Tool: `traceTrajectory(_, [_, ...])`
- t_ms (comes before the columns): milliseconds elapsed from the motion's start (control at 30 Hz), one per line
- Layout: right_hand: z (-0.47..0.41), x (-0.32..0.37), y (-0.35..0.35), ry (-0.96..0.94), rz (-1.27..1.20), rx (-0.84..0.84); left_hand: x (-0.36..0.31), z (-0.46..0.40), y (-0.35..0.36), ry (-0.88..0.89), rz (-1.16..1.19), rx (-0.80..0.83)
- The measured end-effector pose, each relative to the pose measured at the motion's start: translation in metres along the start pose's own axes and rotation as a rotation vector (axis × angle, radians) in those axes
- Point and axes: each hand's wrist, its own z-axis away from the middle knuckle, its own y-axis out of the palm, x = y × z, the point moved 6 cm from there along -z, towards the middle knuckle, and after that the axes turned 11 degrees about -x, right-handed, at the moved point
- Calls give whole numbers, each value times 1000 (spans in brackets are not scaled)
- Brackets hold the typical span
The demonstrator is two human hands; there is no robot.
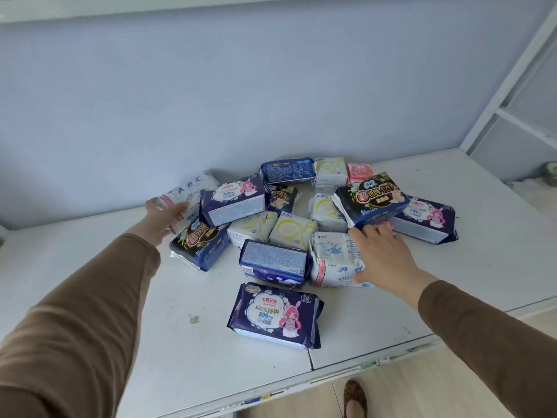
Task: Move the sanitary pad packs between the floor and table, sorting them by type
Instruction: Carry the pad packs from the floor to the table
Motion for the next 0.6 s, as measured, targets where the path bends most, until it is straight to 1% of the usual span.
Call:
traceTrajectory(100, [-1,-1,3,12,-23,1,0,0,0,41,37,-1])
traceTrajectory(167, [-1,0,4,21,-42,0,0,1,-2,110,18,-23])
traceTrajectory(233, [0,-1,5,27,-59,-8,-2,5,-7,204,-37,-64])
traceTrajectory(400, [7,-8,8,33,-131,-36,-20,19,-20,438,-252,-232])
traceTrajectory(467, [12,-12,10,43,-157,-21,-28,23,-21,432,-341,-256])
traceTrajectory(600, [19,-23,10,63,-202,61,-38,31,-16,390,-566,-227])
